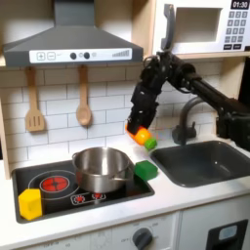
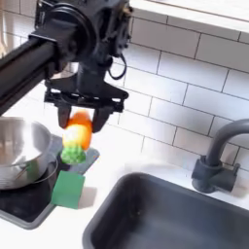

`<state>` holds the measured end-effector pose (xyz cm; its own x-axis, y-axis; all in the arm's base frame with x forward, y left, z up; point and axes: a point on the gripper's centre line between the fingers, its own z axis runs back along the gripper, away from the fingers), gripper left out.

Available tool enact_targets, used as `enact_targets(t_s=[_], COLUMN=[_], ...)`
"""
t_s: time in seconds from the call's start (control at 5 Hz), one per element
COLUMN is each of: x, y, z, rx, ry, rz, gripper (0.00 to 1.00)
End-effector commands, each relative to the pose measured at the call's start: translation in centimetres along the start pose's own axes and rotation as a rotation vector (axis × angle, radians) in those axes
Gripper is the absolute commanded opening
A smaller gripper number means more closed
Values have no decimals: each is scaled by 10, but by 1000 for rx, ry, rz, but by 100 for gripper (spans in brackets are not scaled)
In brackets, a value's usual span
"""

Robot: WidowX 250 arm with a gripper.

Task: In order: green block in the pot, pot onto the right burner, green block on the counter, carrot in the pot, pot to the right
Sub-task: 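Take the carrot out of the sink and put it in the pot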

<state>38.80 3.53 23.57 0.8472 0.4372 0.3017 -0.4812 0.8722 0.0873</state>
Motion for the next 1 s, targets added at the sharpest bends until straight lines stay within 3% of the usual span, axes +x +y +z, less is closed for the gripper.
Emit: enact_targets(t_s=[0.0,0.4,0.8], x=[13,25,28], y=[26,46,59], z=[5,-4,-26], rx=[42,89,122], ry=[-31,-52,-64], rz=[52,79,113], gripper=[0,0,0])
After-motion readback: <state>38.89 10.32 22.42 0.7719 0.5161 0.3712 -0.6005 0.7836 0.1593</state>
